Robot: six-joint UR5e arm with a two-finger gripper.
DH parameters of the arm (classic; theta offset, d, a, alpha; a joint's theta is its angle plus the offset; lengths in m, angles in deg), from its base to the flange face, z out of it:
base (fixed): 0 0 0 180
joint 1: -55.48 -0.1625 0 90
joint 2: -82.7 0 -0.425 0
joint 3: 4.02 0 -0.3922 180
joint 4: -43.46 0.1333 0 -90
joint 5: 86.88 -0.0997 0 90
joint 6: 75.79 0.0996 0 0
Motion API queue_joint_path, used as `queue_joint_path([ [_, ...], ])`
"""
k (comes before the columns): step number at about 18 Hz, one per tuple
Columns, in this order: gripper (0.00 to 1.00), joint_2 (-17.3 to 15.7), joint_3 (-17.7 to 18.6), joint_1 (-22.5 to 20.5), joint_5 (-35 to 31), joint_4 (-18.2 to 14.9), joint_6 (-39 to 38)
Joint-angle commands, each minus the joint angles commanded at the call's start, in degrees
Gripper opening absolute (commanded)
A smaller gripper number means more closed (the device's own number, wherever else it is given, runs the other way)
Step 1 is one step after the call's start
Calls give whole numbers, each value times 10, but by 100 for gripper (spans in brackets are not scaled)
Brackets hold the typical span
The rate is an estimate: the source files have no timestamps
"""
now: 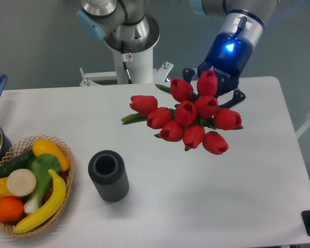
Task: Insert the flowers into the vase
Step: 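Carry the red tulip bunch with the gripper over the black vase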
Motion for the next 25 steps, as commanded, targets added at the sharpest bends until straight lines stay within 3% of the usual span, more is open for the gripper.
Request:
queue_joint_path([
  [10,14,1,4,20,6,8,-1],
  [14,14,15,-2,53,12,13,-1],
  [20,14,33,4,77,75,18,3],
  [25,13,50,24,87,155,49,8],
])
